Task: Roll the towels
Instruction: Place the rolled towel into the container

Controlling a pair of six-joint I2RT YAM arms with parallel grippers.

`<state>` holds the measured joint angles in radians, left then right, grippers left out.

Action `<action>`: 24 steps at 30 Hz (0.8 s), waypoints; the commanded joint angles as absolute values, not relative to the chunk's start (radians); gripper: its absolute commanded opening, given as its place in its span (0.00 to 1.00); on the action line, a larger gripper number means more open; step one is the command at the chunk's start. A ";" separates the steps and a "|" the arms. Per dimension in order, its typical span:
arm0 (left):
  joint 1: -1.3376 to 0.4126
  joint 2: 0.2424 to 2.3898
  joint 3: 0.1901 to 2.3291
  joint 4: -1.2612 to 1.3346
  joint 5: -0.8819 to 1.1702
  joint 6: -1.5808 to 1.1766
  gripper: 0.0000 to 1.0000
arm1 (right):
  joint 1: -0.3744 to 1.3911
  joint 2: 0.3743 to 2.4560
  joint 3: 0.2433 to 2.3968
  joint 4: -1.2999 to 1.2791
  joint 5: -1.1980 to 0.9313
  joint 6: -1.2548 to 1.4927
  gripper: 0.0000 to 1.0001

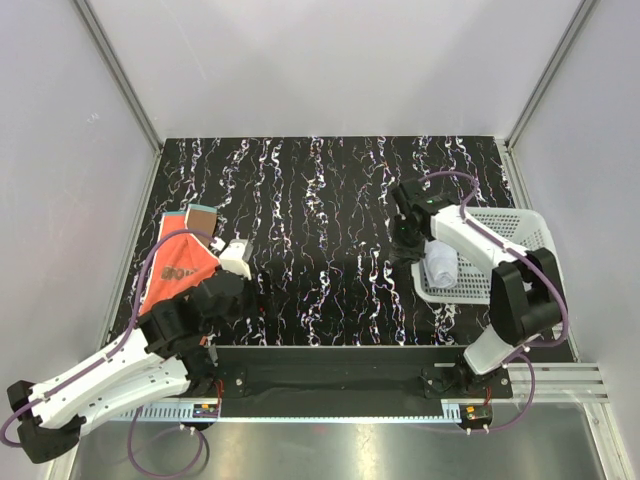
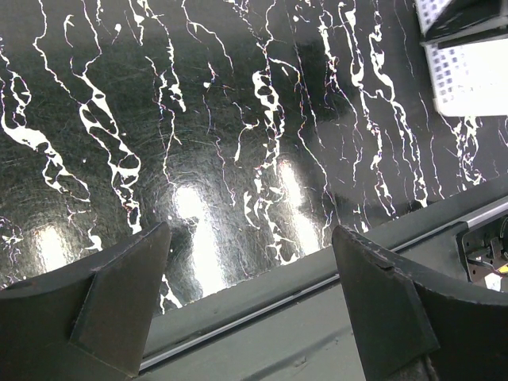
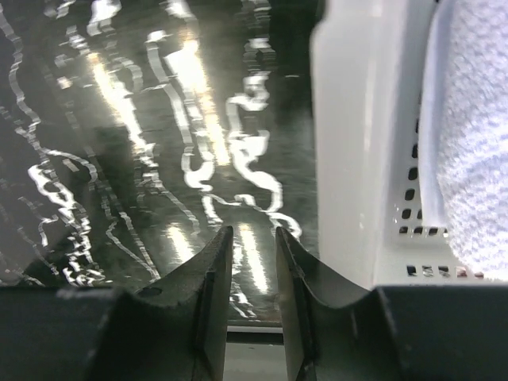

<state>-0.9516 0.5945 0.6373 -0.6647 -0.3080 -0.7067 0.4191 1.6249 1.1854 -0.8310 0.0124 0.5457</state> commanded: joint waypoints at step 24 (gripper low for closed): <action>-0.922 0.682 0.758 -0.798 -0.494 -0.770 0.98 | 0.232 1.479 1.086 -0.867 0.048 0.440 0.41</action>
